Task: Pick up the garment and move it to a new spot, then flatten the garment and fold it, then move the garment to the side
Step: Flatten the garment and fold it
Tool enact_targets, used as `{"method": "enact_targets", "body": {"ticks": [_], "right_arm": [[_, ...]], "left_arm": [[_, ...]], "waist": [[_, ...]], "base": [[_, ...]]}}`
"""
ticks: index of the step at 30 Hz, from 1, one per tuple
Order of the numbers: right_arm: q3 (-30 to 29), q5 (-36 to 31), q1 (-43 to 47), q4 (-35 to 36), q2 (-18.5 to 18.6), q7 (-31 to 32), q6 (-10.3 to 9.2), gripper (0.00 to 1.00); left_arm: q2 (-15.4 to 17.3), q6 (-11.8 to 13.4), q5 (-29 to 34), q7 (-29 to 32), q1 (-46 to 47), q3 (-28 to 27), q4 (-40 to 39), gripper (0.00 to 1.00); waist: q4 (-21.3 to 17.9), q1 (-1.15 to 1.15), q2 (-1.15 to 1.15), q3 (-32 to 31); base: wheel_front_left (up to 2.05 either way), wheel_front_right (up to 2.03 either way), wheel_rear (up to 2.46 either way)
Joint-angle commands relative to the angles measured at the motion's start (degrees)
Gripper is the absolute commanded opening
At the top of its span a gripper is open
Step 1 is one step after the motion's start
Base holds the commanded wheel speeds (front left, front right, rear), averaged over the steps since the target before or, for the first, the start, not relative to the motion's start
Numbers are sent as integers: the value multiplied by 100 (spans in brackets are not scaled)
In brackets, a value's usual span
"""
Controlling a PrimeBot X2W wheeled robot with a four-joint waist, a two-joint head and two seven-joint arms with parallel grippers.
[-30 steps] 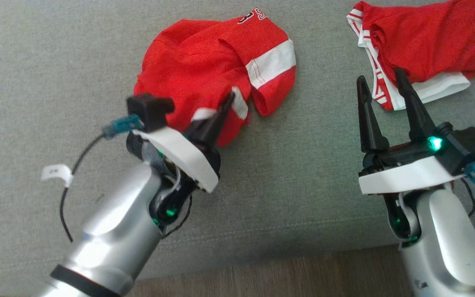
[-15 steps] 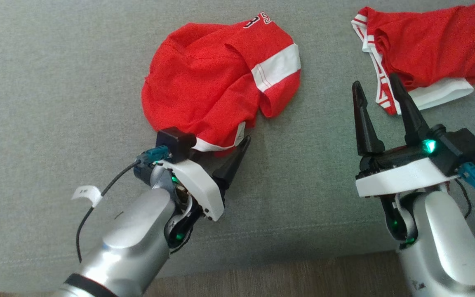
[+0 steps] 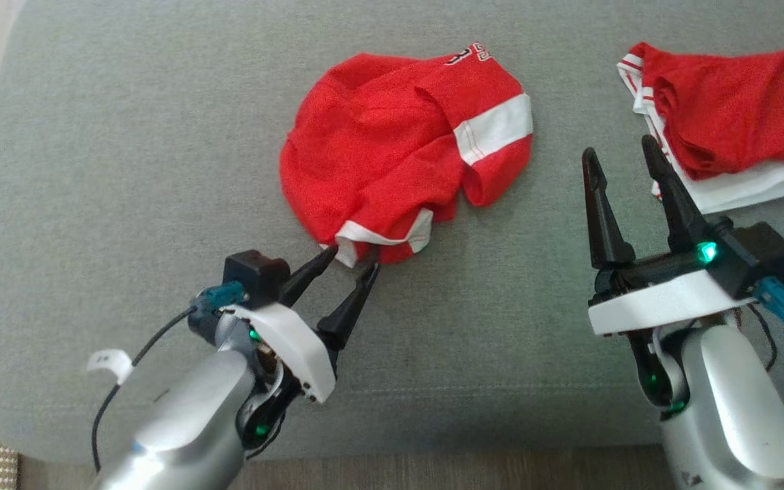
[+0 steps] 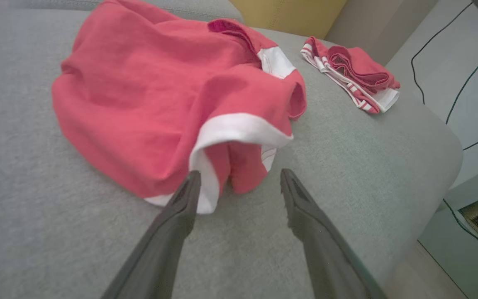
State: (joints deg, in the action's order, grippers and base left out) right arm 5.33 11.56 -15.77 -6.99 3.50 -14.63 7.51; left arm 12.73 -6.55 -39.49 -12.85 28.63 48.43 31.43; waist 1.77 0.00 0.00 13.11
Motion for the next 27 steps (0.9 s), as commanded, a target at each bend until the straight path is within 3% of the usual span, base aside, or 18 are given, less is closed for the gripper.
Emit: {"method": "enact_targets", "body": {"ticks": [1,5,11,16,19,21,27], "right_arm": [[101,-59,-47,171,-62,-37,-2,100],[69,-61,-9,165,-62,-37,-2,100],[53,-61,113,125,-62,-37,-2,100],[17,-77,214,60,-62,-37,-2,100],[23,-92,239,23,-62,-37,-2,100],[32,-98,237,12,-62,-37,-2,100],[52,-135,214,-31,-62,-37,-2,100]], "left_arm": [[186,-3,-51,-2,129,-187,-234,100],[412,142,-200,-33,-62,-397,-529,100],[622,618,-392,-189,-364,-1183,-1078,100],[356,973,50,-212,-824,-2450,-1869,100],[-38,953,514,-213,-1202,-3251,-2291,100],[-155,906,697,-213,-1307,-3473,-2375,100],[-746,415,1496,-214,-1592,-4468,-2648,100]], "waist": [[65,0,0,-38],[182,0,0,-109],[329,0,0,-192],[388,0,0,-207],[394,0,0,-185],[391,0,0,-179],[399,0,0,-160]], "base": [[0,0,0],[0,0,0],[0,0,0],[0,0,0],[0,0,0],[0,0,0],[0,0,0]]}}
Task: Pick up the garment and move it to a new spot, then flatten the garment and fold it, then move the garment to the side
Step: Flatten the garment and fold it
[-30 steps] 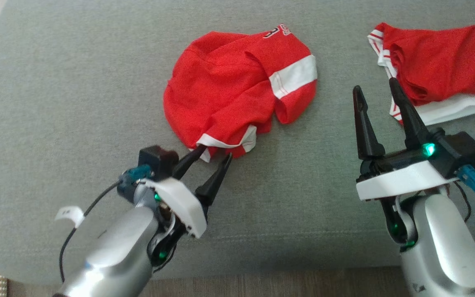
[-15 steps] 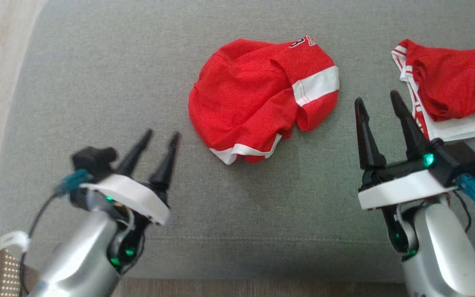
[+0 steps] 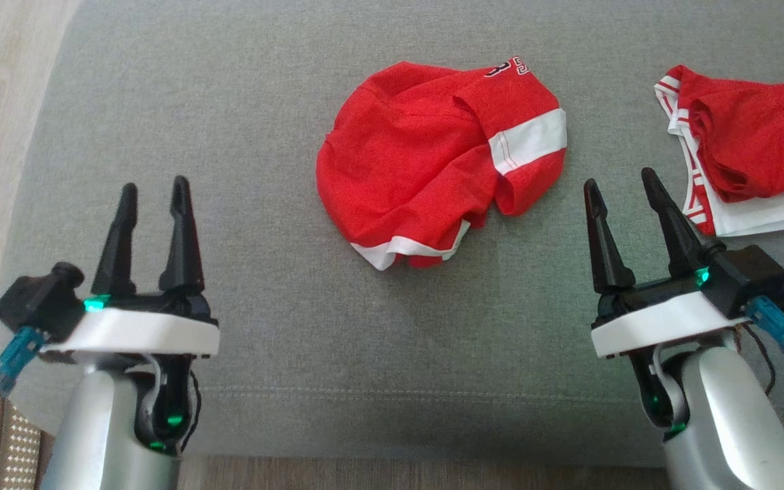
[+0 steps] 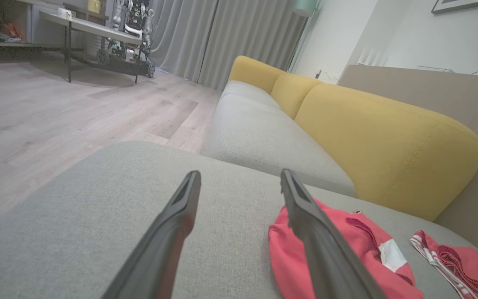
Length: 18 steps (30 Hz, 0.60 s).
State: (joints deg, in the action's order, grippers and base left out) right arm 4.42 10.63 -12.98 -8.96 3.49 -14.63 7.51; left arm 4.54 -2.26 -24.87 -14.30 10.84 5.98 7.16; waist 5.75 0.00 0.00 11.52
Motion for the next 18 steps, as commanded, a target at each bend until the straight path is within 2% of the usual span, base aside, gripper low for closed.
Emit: {"method": "enact_targets", "body": {"ticks": [1,7,18], "right_arm": [[145,-47,-69,160,-61,-37,-2,100],[304,-40,-67,-14,-61,-37,-2,100],[1224,-38,-522,-1518,-61,9,-2,100]], "left_arm": [[17,-94,113,-69,170,-328,-229,100],[-142,-356,373,-69,131,-642,-147,100],[-165,-439,199,-70,223,-482,-27,100]], "waist": [[3,0,0,-2],[40,0,0,13],[361,0,0,256]], "base": [[0,0,0],[0,0,0],[0,0,0]]}}
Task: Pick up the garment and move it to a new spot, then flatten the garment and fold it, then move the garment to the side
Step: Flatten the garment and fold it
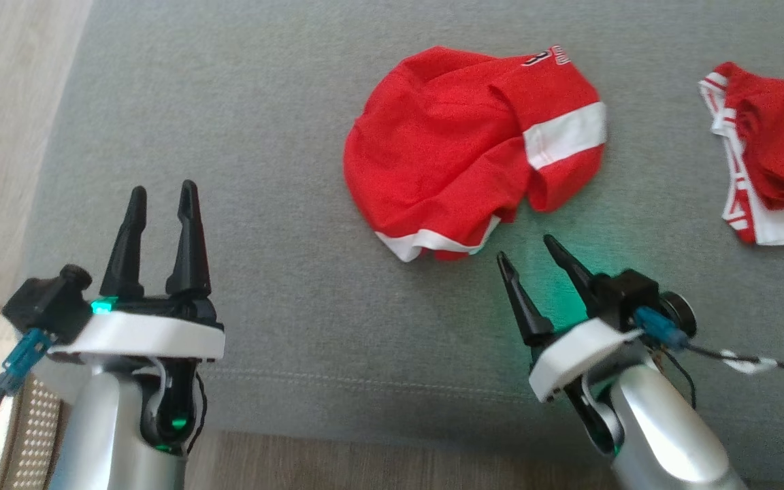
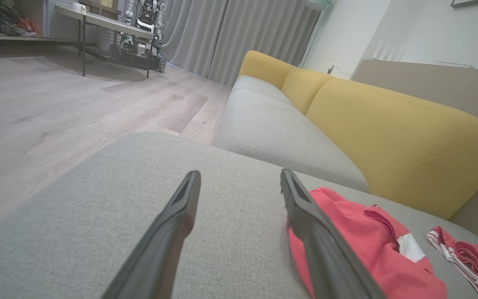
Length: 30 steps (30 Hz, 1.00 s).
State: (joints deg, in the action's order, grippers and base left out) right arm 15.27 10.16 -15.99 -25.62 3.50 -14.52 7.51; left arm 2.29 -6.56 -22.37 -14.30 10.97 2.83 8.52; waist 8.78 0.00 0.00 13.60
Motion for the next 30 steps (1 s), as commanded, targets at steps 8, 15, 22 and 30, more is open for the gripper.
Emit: {"method": "enact_targets", "body": {"ticks": [8,15,22,30], "right_arm": [[392,228,-694,-748,-62,-26,-2,100],[458,280,-908,-1125,-62,-38,-2,100],[455,295,-1067,-1300,-62,-46,-2,100],[492,255,-1144,-1331,-62,-47,-2,0]], "left_arm": [[59,29,-164,-70,268,-77,-120,100],[59,40,-205,-70,294,-42,-109,100],[59,66,-224,-70,313,-24,-110,100],[59,97,-233,-70,332,6,-112,100]], "waist": [[323,0,0,151],[417,0,0,203],[453,0,0,257],[430,0,0,291]], "base": [[0,0,0],[0,0,0],[0,0,0],[0,0,0]]}}
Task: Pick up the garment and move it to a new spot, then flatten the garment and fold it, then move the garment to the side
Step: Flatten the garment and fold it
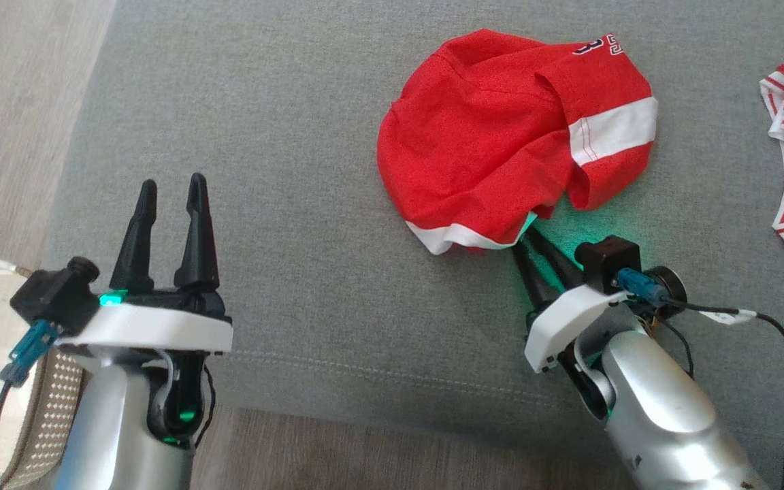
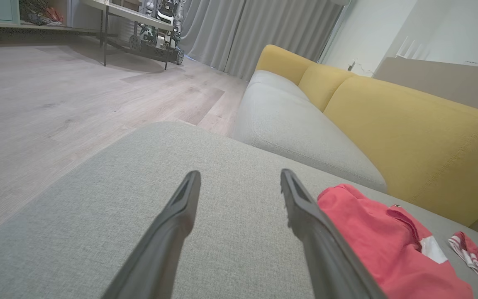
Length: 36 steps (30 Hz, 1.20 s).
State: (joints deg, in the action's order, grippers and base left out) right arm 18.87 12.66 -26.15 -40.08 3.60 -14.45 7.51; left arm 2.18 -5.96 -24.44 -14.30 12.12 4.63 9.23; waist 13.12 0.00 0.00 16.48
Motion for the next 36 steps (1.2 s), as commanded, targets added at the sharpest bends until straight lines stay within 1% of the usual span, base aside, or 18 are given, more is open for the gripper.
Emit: {"method": "enact_targets", "body": {"ticks": [1,6,11,14,18,23,26,32,34,36], "right_arm": [[143,-9,-136,118,-72,-54,-2,0],[-6,-219,-97,235,-51,-54,-2,0],[-369,-489,106,593,66,-54,-2,0],[-735,-799,281,938,186,-54,-2,0],[-1360,-1401,521,1483,335,-54,-2,0],[-2084,-2084,760,1991,338,-42,-2,0],[-2379,-2408,802,2087,305,76,-2,0],[-2906,-2803,701,2133,120,216,-2,0],[-2966,-2853,668,2134,90,213,-2,0],[-3048,-2901,602,2108,36,211,-2,0]], "left_arm": [[70,41,-27,-70,221,-174,-184,100],[70,55,-17,-70,218,-200,-182,100],[70,44,14,-70,202,-237,-136,100],[70,39,36,-70,176,-258,-102,100],[70,27,80,-70,149,-275,-28,100],[70,7,147,-70,160,-221,135,100],[70,-21,283,-70,201,-89,356,100],[77,-113,776,-70,408,418,1004,100],[84,-124,846,-70,460,506,1114,100],[97,-139,945,-70,570,712,1339,100]], "waist": [[-11,0,0,7],[-77,0,0,-2],[-218,0,0,-84],[-360,0,0,-162],[-600,0,0,-235],[-890,0,0,-249],[-1026,0,0,-216],[-1215,0,0,-101],[-1241,0,0,-77],[-1279,0,0,-33]], "base": [[0,0,0],[0,0,0],[0,0,0],[0,0,0],[0,0,0],[0,0,0],[0,0,0],[0,0,0],[0,0,0],[0,0,0]]}}
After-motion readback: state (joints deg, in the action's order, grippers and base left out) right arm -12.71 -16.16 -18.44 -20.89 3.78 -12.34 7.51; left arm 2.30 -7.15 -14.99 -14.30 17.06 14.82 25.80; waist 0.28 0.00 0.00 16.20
